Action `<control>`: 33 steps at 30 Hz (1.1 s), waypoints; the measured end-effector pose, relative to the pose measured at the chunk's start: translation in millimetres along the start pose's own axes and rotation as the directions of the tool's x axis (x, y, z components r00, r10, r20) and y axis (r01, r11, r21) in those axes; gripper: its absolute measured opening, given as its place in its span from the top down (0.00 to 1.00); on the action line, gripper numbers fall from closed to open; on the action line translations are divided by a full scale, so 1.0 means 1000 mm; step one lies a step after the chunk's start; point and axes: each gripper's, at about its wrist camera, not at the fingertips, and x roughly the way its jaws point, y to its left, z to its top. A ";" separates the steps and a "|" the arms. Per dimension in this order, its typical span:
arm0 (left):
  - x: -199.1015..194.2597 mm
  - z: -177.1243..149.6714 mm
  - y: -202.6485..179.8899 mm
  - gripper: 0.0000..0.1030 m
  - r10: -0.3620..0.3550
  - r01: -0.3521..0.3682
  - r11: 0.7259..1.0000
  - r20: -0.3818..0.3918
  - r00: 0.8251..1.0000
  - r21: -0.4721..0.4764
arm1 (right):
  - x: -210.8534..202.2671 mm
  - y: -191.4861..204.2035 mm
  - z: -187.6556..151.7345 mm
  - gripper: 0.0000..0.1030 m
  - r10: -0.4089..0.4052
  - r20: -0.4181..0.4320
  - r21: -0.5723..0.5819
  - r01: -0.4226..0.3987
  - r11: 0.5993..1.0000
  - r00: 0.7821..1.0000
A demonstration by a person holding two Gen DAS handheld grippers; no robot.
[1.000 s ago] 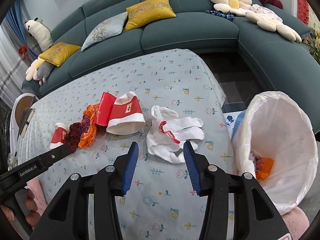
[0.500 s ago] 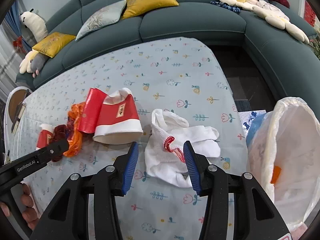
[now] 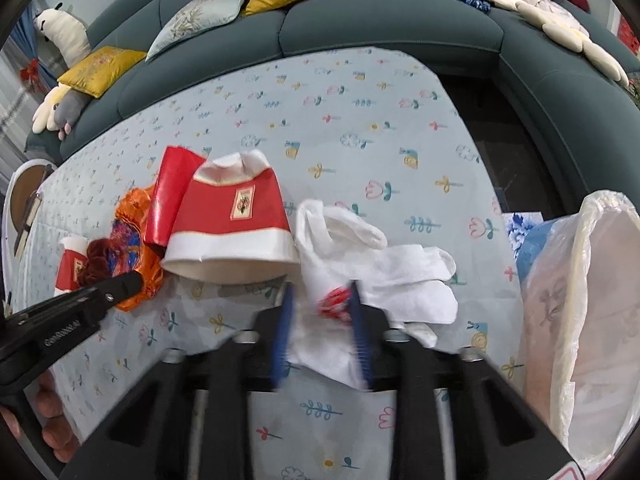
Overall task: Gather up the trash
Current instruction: 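Grasp the crumpled orange bag with the left tool while the right tool grasps the white glove, then carry the orange bag and glove over the bin and open both tools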
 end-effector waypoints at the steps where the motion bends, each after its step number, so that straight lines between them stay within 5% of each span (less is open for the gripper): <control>1: -0.002 -0.001 -0.001 0.93 -0.004 0.004 1.000 0.002 1.000 -0.001 | 0.000 0.000 -0.001 0.87 0.003 -0.002 0.003 -0.003 1.000 1.000; 19: -0.076 -0.020 -0.037 0.98 -0.073 0.072 0.997 0.132 0.989 0.015 | -0.079 -0.006 -0.019 0.91 0.055 0.137 0.010 -0.057 0.998 0.989; 33: -0.120 -0.036 -0.134 0.99 -0.188 0.156 0.971 0.178 0.966 0.179 | -0.152 -0.058 -0.031 0.92 0.027 0.275 0.075 -0.050 0.996 0.961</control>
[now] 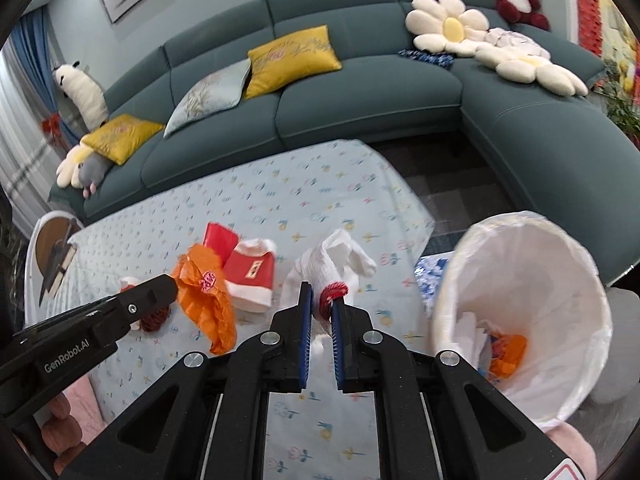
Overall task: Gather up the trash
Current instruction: 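Carry the orange bag and glove over the bin and open both tools, then move both open tools back to the red items on the table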
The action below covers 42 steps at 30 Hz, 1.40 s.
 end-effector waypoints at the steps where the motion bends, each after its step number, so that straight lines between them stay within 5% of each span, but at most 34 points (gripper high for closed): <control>1: 0.000 0.000 -0.007 0.99 -0.004 0.004 1.000 0.001 1.000 0.012 | -0.004 -0.005 0.000 0.92 -0.003 0.007 0.008 0.003 1.000 1.000; 12: 0.012 0.000 -0.102 0.99 -0.082 0.084 0.983 -0.019 0.996 0.165 | -0.042 -0.077 -0.004 0.92 -0.069 0.069 0.111 0.061 0.992 0.995; 21: 0.037 -0.007 -0.162 0.98 -0.166 0.187 0.956 -0.108 0.980 0.226 | -0.060 -0.136 -0.014 0.92 -0.135 0.079 0.209 0.116 0.971 0.988; 26: 0.045 -0.010 -0.176 0.96 -0.191 0.218 0.950 -0.134 0.972 0.222 | -0.061 -0.155 -0.019 0.92 -0.159 0.070 0.240 0.138 0.961 0.985; 31: 0.045 -0.010 -0.177 0.62 -0.170 0.193 0.959 -0.123 0.978 0.207 | -0.061 -0.160 -0.021 0.83 -0.174 0.062 0.258 0.152 0.954 0.983; 34: 0.044 -0.009 -0.171 0.60 -0.156 0.177 0.965 -0.119 0.981 0.194 | -0.061 -0.157 -0.020 0.72 -0.176 0.071 0.252 0.153 0.956 0.982; 42: 0.038 -0.006 -0.150 0.59 -0.122 0.137 0.976 -0.097 0.988 0.168 | -0.061 -0.147 -0.017 0.63 -0.168 0.078 0.233 0.146 0.962 0.983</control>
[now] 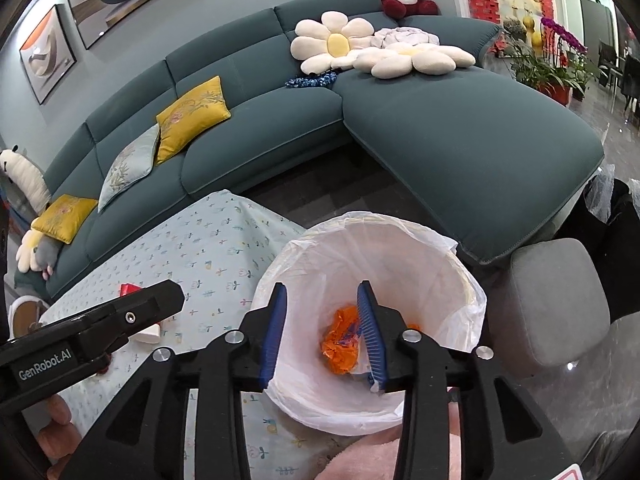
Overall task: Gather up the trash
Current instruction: 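Move both open tools back to the red items on the table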
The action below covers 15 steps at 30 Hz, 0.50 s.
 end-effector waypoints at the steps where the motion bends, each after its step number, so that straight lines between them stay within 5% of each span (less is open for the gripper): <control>1: -0.001 0.000 0.003 0.59 0.003 -0.003 1.000 0.002 1.000 -0.005 | 0.000 0.002 0.000 0.63 0.000 -0.001 -0.004 0.000 1.000 1.000; 15: -0.022 -0.008 0.056 0.59 0.075 -0.072 0.993 0.030 0.997 -0.094 | 0.002 0.045 -0.001 0.59 0.042 -0.018 -0.080 -0.043 0.996 0.999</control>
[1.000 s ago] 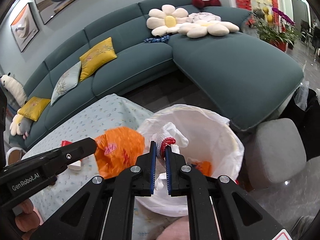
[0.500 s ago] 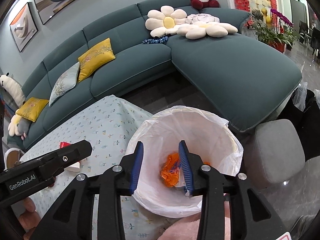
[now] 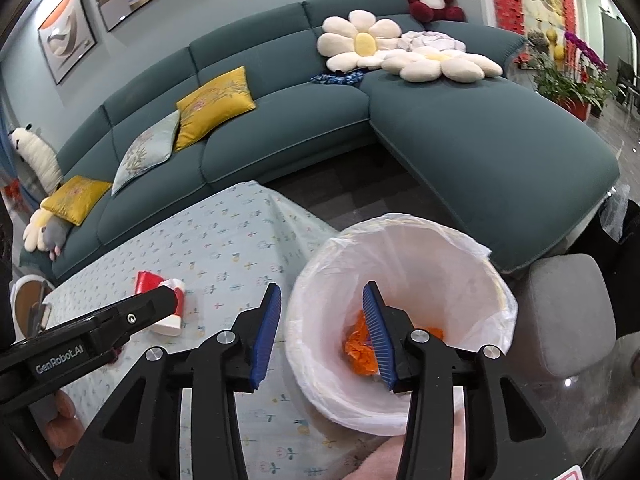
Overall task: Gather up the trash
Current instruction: 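Move both open tools back to the red items on the table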
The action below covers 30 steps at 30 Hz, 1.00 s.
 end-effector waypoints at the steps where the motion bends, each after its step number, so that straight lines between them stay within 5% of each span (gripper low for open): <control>1: -0.001 0.000 0.005 0.57 0.008 -0.008 1.000 0.002 1.000 -0.006 | 0.001 0.006 0.000 0.59 0.005 -0.004 -0.009 -0.005 1.000 1.000; 13: -0.021 -0.008 0.079 0.44 0.097 -0.093 0.988 0.029 0.995 -0.120 | 0.017 0.064 -0.011 0.49 0.064 -0.052 -0.088 -0.068 0.994 0.997; 30: -0.005 0.000 0.184 0.40 0.204 -0.201 0.949 -0.015 0.979 -0.243 | 0.088 0.150 -0.027 0.48 0.129 -0.197 -0.157 -0.161 0.974 0.972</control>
